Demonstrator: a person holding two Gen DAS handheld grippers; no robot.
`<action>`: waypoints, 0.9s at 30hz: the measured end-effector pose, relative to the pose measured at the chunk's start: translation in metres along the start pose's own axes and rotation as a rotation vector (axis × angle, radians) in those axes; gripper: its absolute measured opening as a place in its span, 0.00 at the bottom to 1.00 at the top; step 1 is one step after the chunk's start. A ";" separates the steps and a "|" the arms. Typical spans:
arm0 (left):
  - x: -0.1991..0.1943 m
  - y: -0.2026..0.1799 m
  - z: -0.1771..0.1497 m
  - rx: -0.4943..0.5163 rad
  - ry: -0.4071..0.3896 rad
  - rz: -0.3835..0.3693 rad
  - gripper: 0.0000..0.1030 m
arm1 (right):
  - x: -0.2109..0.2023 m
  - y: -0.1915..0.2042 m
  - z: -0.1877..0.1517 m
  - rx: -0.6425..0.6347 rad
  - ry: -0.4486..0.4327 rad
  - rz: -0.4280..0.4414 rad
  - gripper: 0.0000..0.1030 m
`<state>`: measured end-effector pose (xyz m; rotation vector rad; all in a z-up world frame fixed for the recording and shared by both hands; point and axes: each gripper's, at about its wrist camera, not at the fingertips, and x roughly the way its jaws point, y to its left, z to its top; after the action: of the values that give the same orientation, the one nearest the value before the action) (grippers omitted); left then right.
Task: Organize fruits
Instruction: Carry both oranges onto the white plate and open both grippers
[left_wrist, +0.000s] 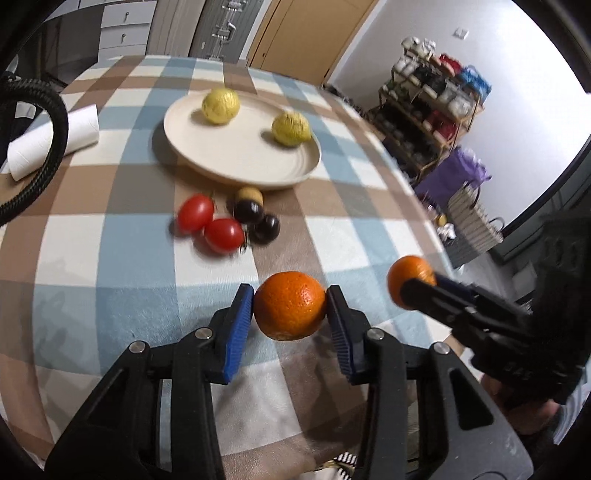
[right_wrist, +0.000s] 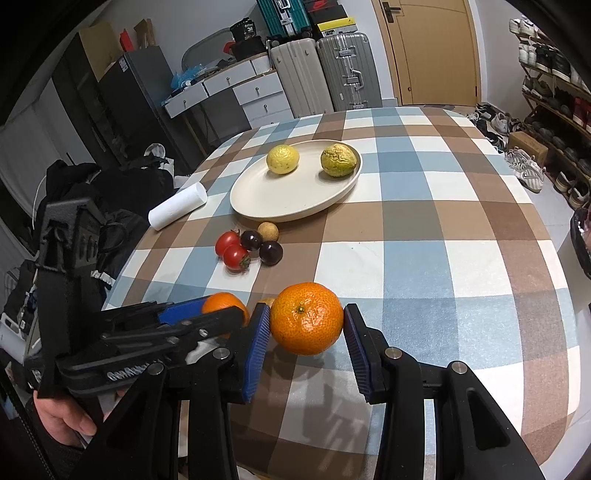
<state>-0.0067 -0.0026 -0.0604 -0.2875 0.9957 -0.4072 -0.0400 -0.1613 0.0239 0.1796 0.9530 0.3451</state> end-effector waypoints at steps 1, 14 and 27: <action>-0.004 0.001 0.006 -0.002 -0.005 -0.010 0.36 | -0.001 0.000 0.000 0.004 -0.003 0.005 0.40; -0.037 0.028 0.107 -0.015 -0.121 0.003 0.36 | -0.017 -0.010 0.060 0.012 -0.078 0.068 0.40; 0.037 0.068 0.185 0.000 -0.105 0.062 0.36 | 0.027 0.001 0.190 -0.053 -0.126 0.124 0.40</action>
<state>0.1825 0.0495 -0.0205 -0.2749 0.8996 -0.3328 0.1300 -0.1503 0.1123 0.2103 0.8094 0.4670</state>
